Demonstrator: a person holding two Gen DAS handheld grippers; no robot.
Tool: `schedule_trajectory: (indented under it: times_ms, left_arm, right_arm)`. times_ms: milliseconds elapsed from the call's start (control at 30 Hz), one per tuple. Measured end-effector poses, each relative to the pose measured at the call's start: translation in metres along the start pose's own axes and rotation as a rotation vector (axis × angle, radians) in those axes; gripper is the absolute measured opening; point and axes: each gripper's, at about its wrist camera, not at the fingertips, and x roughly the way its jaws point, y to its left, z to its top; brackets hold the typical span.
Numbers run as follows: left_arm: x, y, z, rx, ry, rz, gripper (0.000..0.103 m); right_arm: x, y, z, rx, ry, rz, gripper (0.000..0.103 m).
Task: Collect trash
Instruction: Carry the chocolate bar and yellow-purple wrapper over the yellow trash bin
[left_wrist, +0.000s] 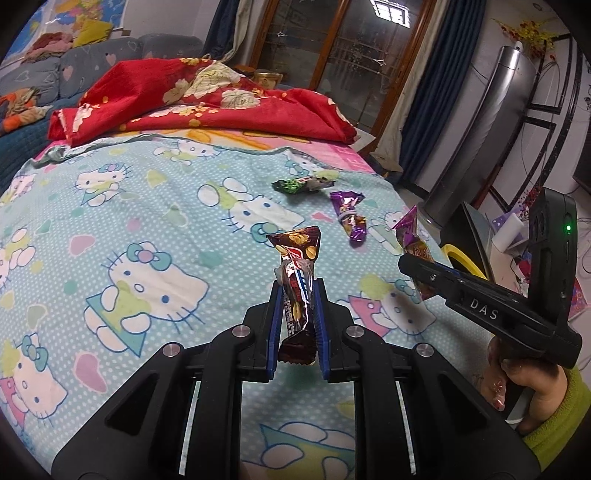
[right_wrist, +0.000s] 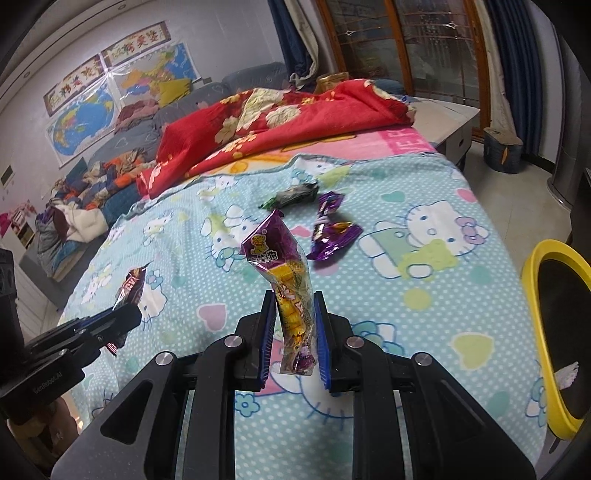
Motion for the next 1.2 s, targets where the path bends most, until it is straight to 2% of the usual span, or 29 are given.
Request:
schedule_trajectory:
  times_ms: [1200]
  left_arm:
    - [0.018, -0.098, -0.003, 0.159, 0.033, -0.132, 0.011]
  right_arm:
    - [-0.072, -0.083, -0.013, 0.159, -0.118, -0.106, 0.020]
